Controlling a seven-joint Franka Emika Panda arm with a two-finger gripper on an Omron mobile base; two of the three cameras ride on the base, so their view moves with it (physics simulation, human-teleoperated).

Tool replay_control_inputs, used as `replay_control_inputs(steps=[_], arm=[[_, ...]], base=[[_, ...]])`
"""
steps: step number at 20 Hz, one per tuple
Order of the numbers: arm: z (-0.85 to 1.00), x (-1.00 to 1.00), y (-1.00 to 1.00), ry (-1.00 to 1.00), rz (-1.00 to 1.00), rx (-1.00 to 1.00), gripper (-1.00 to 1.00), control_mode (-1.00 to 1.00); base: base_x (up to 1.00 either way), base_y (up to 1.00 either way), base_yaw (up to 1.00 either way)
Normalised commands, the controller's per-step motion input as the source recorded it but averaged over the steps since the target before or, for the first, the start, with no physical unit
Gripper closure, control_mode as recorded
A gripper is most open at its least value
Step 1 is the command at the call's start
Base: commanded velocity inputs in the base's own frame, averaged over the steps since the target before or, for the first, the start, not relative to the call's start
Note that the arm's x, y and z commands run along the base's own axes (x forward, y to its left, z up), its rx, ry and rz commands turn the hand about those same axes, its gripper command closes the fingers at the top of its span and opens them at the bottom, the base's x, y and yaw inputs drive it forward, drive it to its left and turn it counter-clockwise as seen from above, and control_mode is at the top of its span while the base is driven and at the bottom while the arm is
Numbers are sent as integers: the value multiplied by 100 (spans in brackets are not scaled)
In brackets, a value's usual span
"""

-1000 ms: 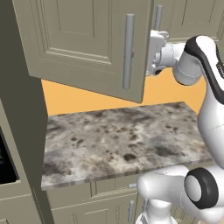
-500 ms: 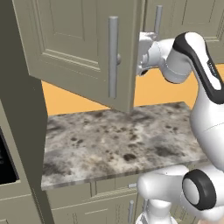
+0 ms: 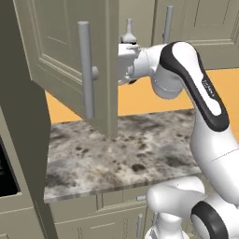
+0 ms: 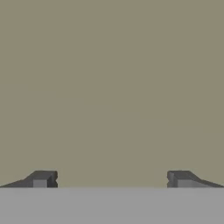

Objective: Get the candle and the liquor from the cabinet and move them to the dining counter.

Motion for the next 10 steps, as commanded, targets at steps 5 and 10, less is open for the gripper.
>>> replay_control_inputs(steps=[5,10], arm=[[-2,-13,76,-10,-9,0,-100,-100],[-4,0,73,-10,-10,0,-100,-100]], base=[[0,0,0],[0,0,0]])
